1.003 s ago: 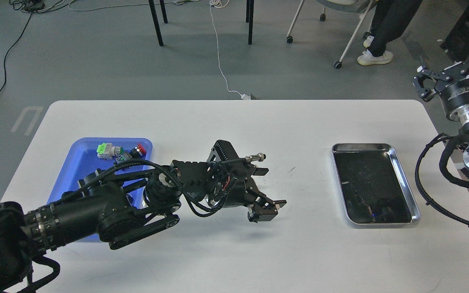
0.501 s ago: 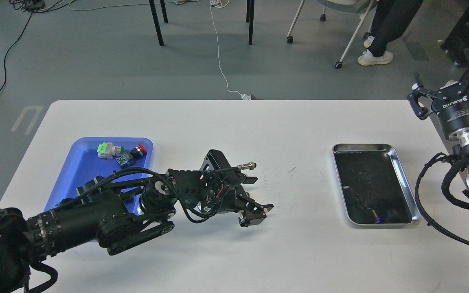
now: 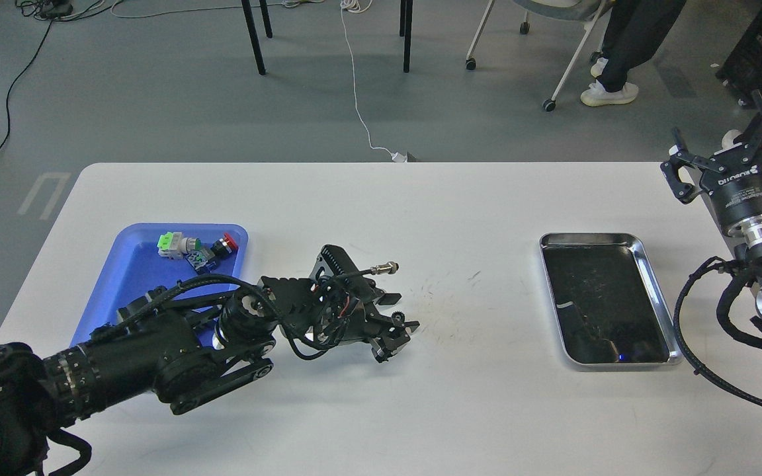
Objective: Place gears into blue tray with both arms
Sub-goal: 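Grasp the second black ring with the left gripper, then carry the ring with the left gripper over the blue bin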
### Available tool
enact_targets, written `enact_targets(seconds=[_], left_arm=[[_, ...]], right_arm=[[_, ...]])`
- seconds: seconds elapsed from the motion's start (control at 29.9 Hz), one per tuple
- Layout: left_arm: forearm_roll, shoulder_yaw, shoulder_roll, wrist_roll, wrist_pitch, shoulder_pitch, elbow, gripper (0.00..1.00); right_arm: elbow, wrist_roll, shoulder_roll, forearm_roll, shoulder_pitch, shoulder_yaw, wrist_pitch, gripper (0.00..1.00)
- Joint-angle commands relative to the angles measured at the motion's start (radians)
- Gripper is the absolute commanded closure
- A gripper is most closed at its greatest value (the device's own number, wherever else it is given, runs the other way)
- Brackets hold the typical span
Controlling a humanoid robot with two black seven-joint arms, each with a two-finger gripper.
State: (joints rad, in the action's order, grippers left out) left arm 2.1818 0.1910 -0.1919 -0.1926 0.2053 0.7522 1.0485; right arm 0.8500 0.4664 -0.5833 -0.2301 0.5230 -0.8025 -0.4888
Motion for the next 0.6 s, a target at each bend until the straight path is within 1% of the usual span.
enact_targets(seconds=[0.0, 0.17, 0.2, 0.33, 0.43, 0.5, 0.57], left_arm=[[0.000, -0.001, -0.004, -0.001, -0.003, -0.011, -0.002, 0.53], [0.000, 0.002, -0.011, 0.001, -0.001, -0.013, -0.002, 0.72], [0.000, 0.002, -0.011, 0.004, -0.001, -0.011, -0.002, 0.77], [0.000, 0.002, -0.017, 0.002, 0.000, -0.011, 0.001, 0.85], [0.000, 0.007, -0.027, 0.004, 0.000, -0.011, 0.010, 0.86], [0.000, 0.019, -0.064, 0.002, -0.003, -0.010, 0.033, 0.85], [0.000, 0.050, -0.127, 0.002, -0.010, 0.001, 0.109, 0.85]], right_arm=[[0.000, 0.000, -0.001, 0.000, 0.000, -0.006, 0.000, 0.01], [0.000, 0.000, -0.003, 0.000, 0.000, -0.006, 0.000, 0.01], [0.000, 0.000, -0.004, 0.002, 0.000, -0.006, 0.000, 0.01], [0.000, 0.000, -0.006, 0.002, 0.000, -0.012, 0.000, 0.01], [0.000, 0.000, -0.009, 0.002, 0.000, -0.017, 0.000, 0.01], [0.000, 0.000, -0.010, 0.002, 0.000, -0.017, 0.000, 0.01], [0.000, 0.000, -0.012, 0.002, 0.000, -0.017, 0.000, 0.01]])
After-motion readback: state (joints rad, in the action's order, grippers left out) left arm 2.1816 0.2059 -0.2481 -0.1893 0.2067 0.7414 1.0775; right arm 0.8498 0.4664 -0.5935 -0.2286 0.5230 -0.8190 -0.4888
